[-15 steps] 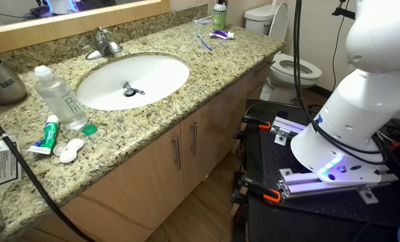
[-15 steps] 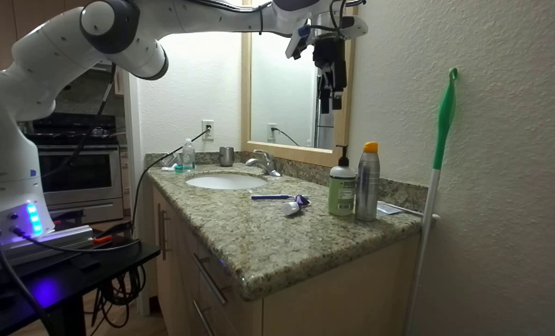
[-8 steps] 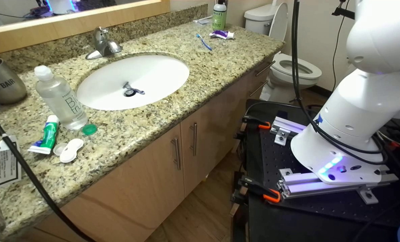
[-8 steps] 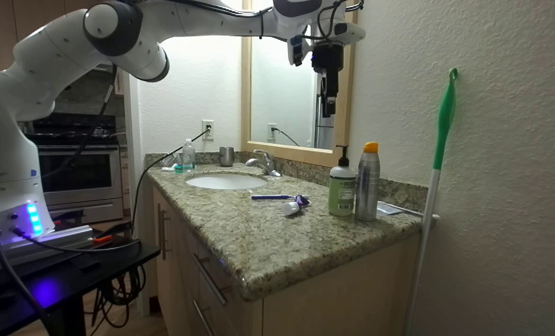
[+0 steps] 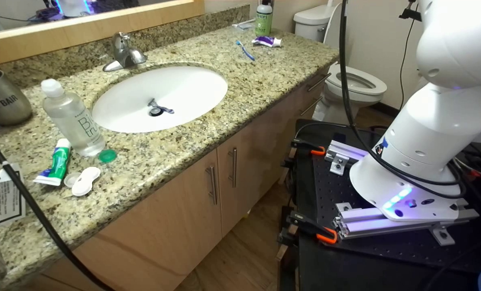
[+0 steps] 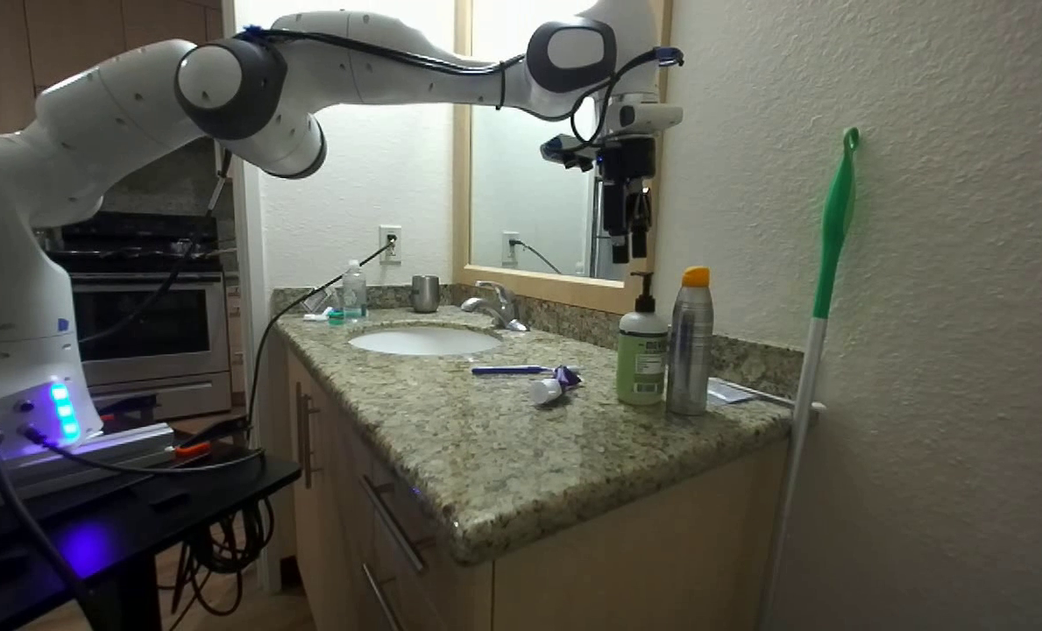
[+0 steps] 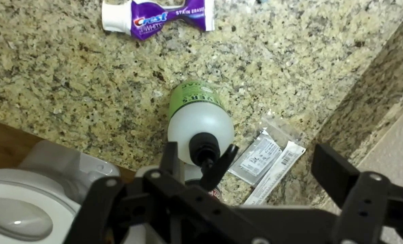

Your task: Move the green and white pump bottle to the left side of the counter

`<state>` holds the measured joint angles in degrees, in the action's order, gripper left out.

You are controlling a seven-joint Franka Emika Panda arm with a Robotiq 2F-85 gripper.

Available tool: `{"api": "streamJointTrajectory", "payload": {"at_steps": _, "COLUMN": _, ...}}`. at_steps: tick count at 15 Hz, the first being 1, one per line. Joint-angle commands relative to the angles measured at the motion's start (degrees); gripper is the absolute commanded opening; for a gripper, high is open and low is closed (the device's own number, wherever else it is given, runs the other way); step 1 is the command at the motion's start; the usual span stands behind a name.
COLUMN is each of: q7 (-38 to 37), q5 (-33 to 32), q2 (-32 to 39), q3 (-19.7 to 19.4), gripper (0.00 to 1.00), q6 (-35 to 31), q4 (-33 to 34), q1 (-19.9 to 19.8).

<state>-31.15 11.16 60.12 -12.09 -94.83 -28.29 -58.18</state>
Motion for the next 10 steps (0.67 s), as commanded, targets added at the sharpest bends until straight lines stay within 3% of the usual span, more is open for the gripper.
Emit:
{"api": "streamJointTrajectory", "payload": {"at_steps": 1, "q7": -1.59, "q5": -1.34, "q2": 2.82, "q3": 1.89, "gripper": 1.00, "q6": 2.09, "q4": 5.45, "q1": -1.26}}
{"api": "streamJointTrajectory", "payload": {"at_steps": 7, "q7": -9.90, "q5": -6.14, "q2": 6.19, "q3": -0.11, "gripper": 1.00, "q6": 1.67, "q4": 6.99, "q1": -1.11}}
{"api": "streamJointTrajectory", "payload": {"at_steps": 8, "q7": -8.15, "q5": -5.49, "q2": 5.47, "q3": 1.64, "gripper": 1.00, "q6": 2.26, "q4": 7.88, "q1": -1.50}}
{"api": "streamJointTrajectory", "payload": {"at_steps": 10, "q7": -9.33, "q5": -6.66, "q2": 6.92, "q3": 1.33, "gripper": 1.00, "q6": 2.25, "q4": 8.25, "q1": -1.54}}
